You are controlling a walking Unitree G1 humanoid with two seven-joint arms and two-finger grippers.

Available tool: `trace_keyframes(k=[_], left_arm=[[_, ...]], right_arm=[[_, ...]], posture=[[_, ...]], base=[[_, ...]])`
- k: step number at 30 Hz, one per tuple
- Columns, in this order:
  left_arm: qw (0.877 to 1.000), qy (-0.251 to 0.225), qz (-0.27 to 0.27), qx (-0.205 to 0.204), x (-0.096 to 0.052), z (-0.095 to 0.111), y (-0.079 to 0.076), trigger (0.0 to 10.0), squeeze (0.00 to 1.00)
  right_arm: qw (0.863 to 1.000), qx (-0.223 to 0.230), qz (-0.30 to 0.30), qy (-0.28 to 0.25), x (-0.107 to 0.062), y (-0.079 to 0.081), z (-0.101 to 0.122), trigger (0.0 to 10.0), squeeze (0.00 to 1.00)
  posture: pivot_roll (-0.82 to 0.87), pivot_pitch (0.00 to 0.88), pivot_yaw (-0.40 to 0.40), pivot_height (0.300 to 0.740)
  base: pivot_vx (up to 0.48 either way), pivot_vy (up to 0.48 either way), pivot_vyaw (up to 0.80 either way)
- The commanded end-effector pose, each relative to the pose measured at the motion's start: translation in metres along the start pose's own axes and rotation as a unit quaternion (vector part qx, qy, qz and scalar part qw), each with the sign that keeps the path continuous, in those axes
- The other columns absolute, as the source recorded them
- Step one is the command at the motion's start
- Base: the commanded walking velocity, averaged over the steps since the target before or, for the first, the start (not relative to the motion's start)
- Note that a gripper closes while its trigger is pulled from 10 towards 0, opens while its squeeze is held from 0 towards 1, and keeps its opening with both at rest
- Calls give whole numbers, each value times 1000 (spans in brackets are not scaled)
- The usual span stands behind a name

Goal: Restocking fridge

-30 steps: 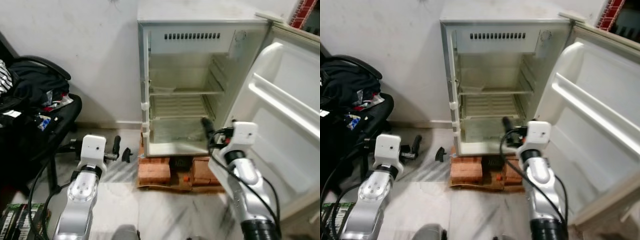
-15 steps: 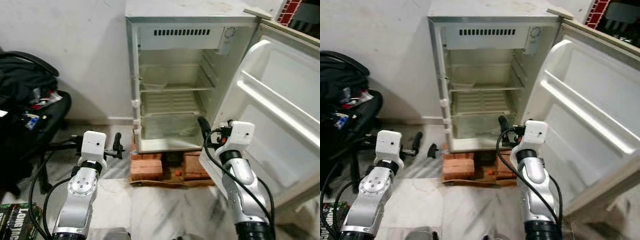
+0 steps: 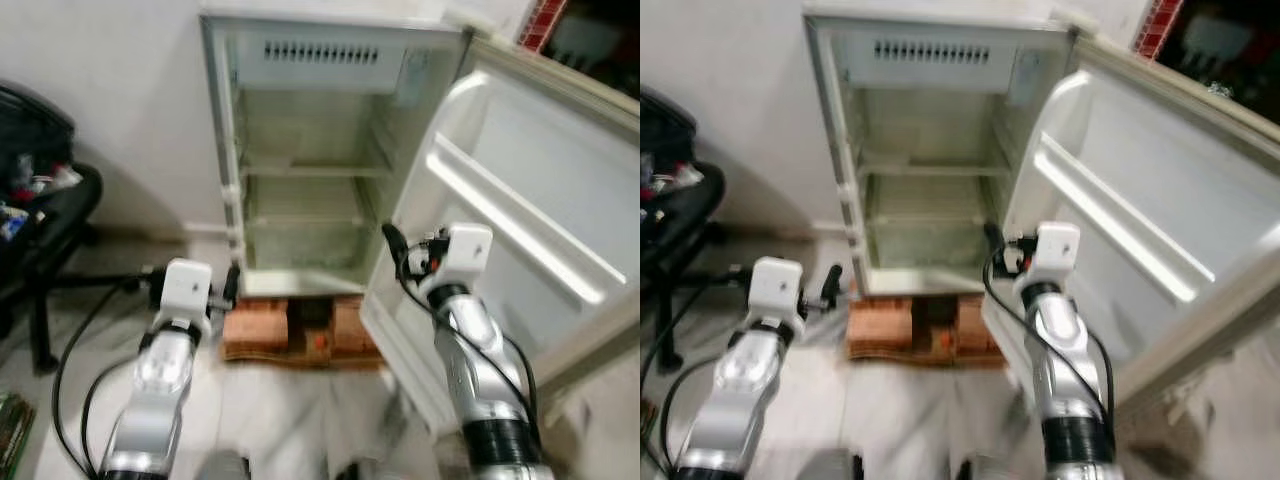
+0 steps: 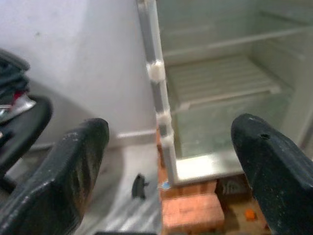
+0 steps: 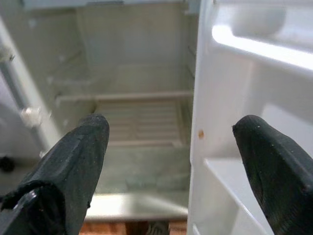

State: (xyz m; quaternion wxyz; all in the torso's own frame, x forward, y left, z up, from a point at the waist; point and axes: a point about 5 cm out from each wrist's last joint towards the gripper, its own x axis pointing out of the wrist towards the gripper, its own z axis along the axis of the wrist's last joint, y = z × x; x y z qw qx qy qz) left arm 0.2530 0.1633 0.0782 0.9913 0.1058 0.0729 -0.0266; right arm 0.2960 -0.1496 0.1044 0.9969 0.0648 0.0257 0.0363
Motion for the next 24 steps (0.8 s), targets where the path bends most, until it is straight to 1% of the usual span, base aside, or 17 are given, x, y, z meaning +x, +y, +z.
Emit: trace_keyframes(k=[1, 7, 9, 12, 15, 16, 19, 24], left_arm=[[1000, 2, -7, 4, -1, 0, -4, 10000, 0], [1000, 2, -21, 15, -1, 0, -5, 10000, 0], [999, -12, -35, 14, 0, 4, -6, 10000, 0], [999, -20, -45, 9, 0, 6, -6, 10000, 0], [999, -22, -45, 12, -1, 7, -2, 10000, 0], [999, -24, -45, 6, -1, 8, 0, 10000, 0], [999, -18, -41, 8, -2, 7, 5, 10000, 0], [999, -14, -44, 6, -3, 5, 7, 10000, 0]], right_arm=[[1000, 0, -7, 15, -4, -4, -7, 10000, 0], [1000, 4, -5, 22, -5, -4, -8, 10000, 0], [1000, 4, -5, 21, -5, -3, -9, 10000, 0], [1000, 4, -5, 21, -5, -3, -9, 10000, 0], [1000, 4, -5, 18, -6, -3, -8, 10000, 0], [1000, 5, -4, 16, -6, -2, -8, 10000, 0], [1000, 6, -6, 11, -7, -1, -7, 10000, 0], [1000, 7, -6, 8, -6, 0, -6, 10000, 0]], posture=[[125, 0, -84, 740], [114, 0, -72, 740], [113, 0, -69, 740], [113, 0, -69, 740], [111, 0, -65, 740], [112, 0, -65, 740], [113, 0, -64, 740], [115, 0, -59, 740]], base=[[-480, 0, 0], [-480, 0, 0], [-465, 0, 0], [-247, -345, 0], [0, -375, 0], [0, -480, 0], [0, -440, 0], [359, -314, 0]])
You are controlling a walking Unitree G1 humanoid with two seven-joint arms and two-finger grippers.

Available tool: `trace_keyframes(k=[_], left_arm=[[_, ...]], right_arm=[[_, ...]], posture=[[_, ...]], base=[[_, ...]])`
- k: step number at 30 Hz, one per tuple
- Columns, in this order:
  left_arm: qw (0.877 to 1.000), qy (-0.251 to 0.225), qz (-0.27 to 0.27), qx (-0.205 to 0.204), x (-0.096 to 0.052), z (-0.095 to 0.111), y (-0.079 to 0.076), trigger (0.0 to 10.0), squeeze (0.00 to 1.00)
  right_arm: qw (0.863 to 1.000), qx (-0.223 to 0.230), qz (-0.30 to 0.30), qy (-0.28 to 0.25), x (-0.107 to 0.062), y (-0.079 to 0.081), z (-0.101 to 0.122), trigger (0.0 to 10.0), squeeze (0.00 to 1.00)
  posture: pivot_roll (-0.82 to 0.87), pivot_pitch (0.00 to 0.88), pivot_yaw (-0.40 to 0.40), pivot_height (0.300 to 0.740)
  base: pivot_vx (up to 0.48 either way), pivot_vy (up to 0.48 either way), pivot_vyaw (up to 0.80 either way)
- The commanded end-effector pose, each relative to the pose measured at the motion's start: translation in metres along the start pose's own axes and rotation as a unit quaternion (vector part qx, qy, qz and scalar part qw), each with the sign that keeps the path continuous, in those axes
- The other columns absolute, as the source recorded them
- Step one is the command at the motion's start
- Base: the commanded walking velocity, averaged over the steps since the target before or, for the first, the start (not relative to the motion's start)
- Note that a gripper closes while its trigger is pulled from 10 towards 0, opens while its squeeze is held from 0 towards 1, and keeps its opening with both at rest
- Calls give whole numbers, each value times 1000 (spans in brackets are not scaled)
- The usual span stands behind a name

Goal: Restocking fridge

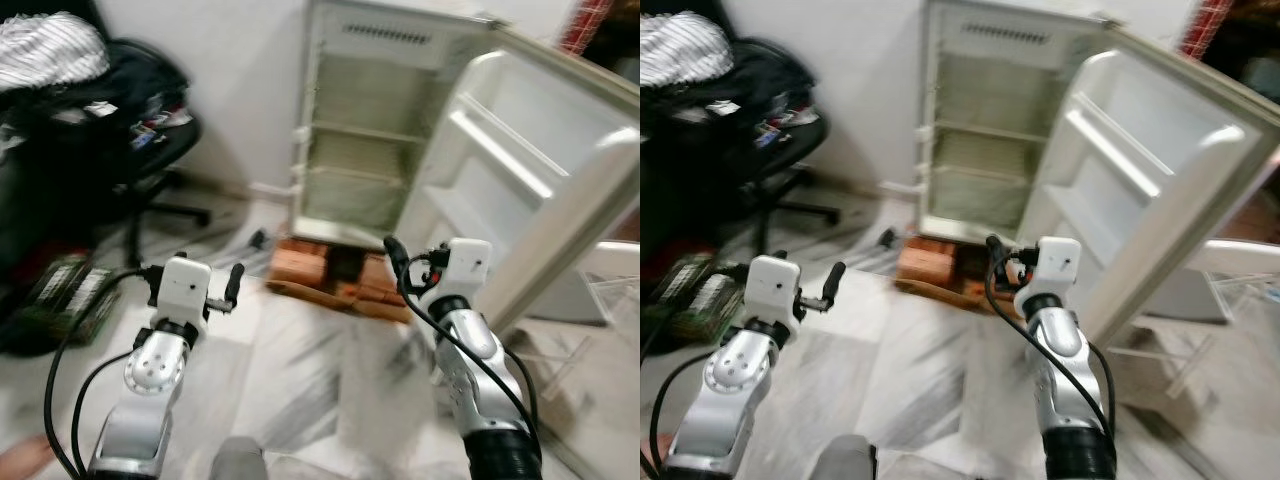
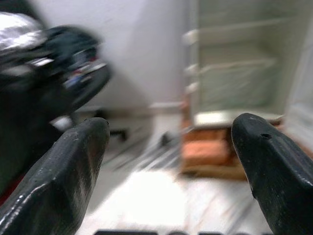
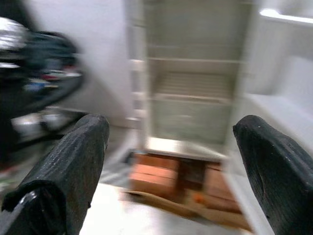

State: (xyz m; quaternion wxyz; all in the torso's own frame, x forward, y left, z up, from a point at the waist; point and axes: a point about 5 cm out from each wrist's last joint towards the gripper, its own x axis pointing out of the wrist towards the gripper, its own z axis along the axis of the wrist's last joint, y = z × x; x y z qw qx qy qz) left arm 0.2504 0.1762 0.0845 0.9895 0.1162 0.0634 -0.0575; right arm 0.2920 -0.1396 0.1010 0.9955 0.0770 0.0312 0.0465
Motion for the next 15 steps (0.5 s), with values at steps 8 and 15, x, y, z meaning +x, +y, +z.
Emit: trace_keyframes(k=[8, 15], left_arm=[[1000, -2, -17, 0, 2, 3, -6, 10000, 0], [1000, 3, -19, 1, 2, 2, -7, 10000, 0]], right_arm=[[1000, -5, -20, -3, -3, -9, 1, 10000, 0], [1000, -8, -24, -8, -3, -9, 2, 10000, 0]], posture=[[114, 0, -56, 740], [115, 0, -58, 740]], base=[[401, -213, 0], [469, 0, 0]])
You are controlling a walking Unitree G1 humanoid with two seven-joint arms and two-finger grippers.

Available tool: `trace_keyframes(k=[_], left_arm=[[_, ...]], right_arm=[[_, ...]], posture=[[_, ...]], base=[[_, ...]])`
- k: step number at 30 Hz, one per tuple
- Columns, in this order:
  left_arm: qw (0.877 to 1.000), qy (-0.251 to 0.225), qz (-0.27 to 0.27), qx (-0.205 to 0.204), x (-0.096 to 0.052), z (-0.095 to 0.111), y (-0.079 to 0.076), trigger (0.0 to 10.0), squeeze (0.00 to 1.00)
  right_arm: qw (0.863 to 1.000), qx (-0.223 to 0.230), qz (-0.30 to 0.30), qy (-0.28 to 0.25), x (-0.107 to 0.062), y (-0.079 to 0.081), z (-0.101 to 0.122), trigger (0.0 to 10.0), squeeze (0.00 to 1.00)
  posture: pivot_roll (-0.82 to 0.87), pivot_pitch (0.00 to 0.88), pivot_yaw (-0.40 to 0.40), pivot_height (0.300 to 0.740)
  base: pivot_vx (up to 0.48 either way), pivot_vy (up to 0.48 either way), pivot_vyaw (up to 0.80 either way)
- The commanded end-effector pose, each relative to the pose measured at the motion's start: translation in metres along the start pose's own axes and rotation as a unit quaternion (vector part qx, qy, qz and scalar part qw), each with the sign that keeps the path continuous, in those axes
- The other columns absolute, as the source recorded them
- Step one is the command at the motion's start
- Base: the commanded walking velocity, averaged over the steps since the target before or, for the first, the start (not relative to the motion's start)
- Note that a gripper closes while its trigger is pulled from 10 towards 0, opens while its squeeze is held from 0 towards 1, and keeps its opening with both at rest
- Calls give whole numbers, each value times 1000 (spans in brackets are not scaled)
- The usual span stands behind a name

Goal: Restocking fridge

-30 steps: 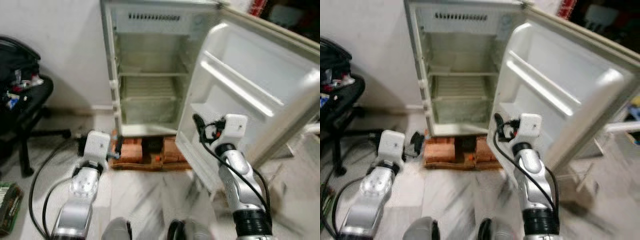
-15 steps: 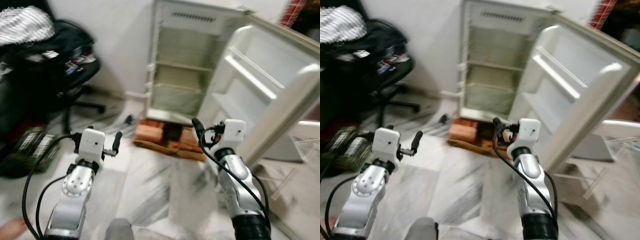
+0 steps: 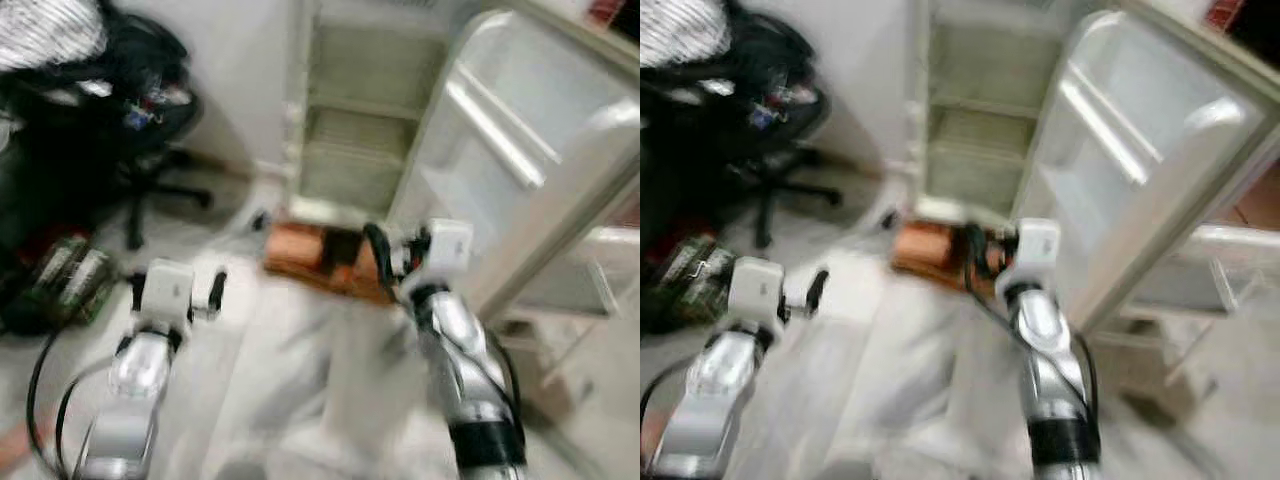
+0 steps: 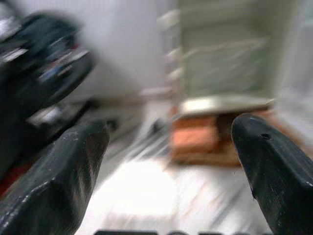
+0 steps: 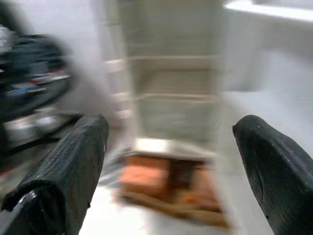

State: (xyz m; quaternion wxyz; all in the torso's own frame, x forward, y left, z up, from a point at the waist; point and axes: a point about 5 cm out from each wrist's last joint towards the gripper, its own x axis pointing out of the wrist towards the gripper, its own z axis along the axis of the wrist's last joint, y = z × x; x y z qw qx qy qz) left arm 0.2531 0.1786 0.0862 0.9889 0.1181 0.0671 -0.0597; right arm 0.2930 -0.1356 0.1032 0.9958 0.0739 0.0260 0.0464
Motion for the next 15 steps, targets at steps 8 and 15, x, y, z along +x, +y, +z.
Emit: trace_keyframes(k=[8, 15], left_arm=[[999, 13, -36, 0, -1, -5, -16, 10000, 0], [999, 4, -43, 4, -2, -2, -21, 10000, 0]], right_arm=[[1000, -7, -26, -4, -3, -14, 1, 10000, 0], [1000, -7, -28, -3, -4, -15, 1, 10000, 0]], posture=[[116, 0, -59, 740], [117, 0, -62, 740]], base=[[265, -291, 0], [0, -67, 0]])
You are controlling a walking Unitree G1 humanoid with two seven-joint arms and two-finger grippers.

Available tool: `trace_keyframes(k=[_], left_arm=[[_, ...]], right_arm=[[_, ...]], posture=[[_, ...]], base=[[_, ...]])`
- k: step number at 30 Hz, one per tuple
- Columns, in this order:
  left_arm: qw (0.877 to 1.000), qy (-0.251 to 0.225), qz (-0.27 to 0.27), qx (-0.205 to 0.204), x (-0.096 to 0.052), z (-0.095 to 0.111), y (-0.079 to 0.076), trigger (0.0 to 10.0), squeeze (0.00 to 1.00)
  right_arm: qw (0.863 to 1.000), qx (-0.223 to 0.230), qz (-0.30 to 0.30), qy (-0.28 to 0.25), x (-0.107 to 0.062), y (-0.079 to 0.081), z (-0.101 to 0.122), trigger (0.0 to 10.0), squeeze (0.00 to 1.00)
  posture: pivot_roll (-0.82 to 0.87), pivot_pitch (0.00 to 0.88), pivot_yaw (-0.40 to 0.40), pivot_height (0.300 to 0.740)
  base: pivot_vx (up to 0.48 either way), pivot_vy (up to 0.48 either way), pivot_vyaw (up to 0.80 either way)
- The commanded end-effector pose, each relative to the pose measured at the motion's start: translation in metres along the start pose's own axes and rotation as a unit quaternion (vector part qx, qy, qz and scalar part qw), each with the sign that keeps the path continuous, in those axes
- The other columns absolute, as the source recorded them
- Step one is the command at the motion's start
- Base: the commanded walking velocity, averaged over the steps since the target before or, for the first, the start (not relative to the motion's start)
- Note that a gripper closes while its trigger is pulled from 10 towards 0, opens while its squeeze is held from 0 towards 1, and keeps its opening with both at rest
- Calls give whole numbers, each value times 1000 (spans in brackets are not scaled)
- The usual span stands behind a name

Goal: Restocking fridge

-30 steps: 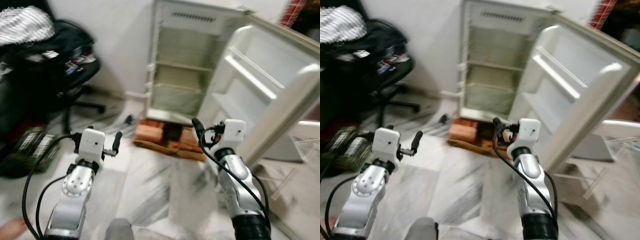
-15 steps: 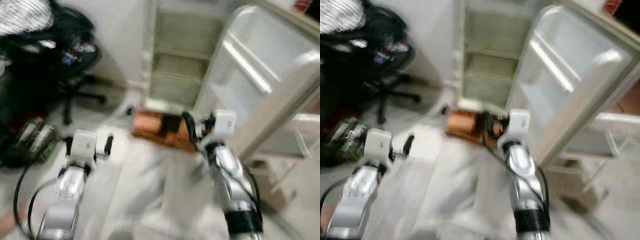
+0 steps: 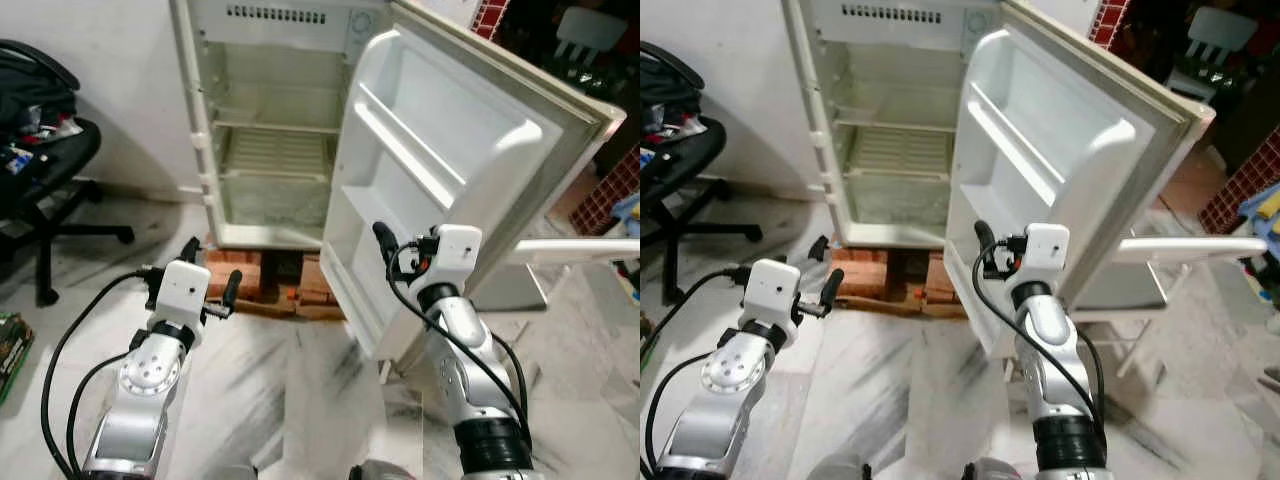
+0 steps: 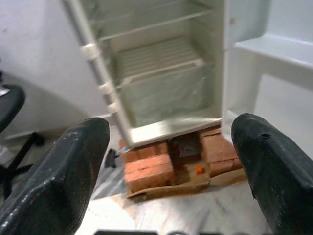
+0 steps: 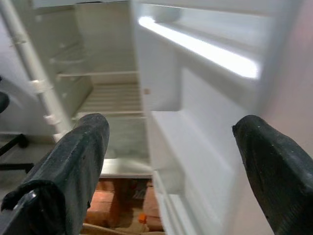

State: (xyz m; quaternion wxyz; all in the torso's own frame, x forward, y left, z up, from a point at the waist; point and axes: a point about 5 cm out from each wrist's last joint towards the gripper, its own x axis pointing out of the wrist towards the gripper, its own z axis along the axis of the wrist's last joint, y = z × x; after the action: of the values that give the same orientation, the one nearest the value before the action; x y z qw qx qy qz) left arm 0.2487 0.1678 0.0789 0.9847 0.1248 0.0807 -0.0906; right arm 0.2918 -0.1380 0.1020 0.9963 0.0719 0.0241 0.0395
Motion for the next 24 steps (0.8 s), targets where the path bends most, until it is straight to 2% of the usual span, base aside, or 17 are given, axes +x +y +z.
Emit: trace_keyframes(k=[1, 5, 22, 24], left_arm=[[1000, -8, -11, -5, 0, 3, -8, 10000, 0], [1000, -16, -12, -2, -1, 6, -7, 10000, 0], [1000, -13, -16, 0, -3, 4, -8, 10000, 0], [1000, -16, -14, -6, -3, 4, -8, 10000, 0]], right_arm=[[1000, -5, -21, -1, -2, -12, 1, 10000, 0], [1000, -5, -22, 0, -3, -12, 1, 10000, 0], [1000, -8, -19, -3, -3, -11, 1, 10000, 0], [1000, -12, -14, -1, -3, -9, 0, 10000, 0]], posture=[[117, 0, -62, 740], [118, 0, -62, 740], [120, 0, -63, 740], [120, 0, -64, 740]], base=[[0, 0, 0], [0, -88, 0], [0, -478, 0], [0, 0, 0]])
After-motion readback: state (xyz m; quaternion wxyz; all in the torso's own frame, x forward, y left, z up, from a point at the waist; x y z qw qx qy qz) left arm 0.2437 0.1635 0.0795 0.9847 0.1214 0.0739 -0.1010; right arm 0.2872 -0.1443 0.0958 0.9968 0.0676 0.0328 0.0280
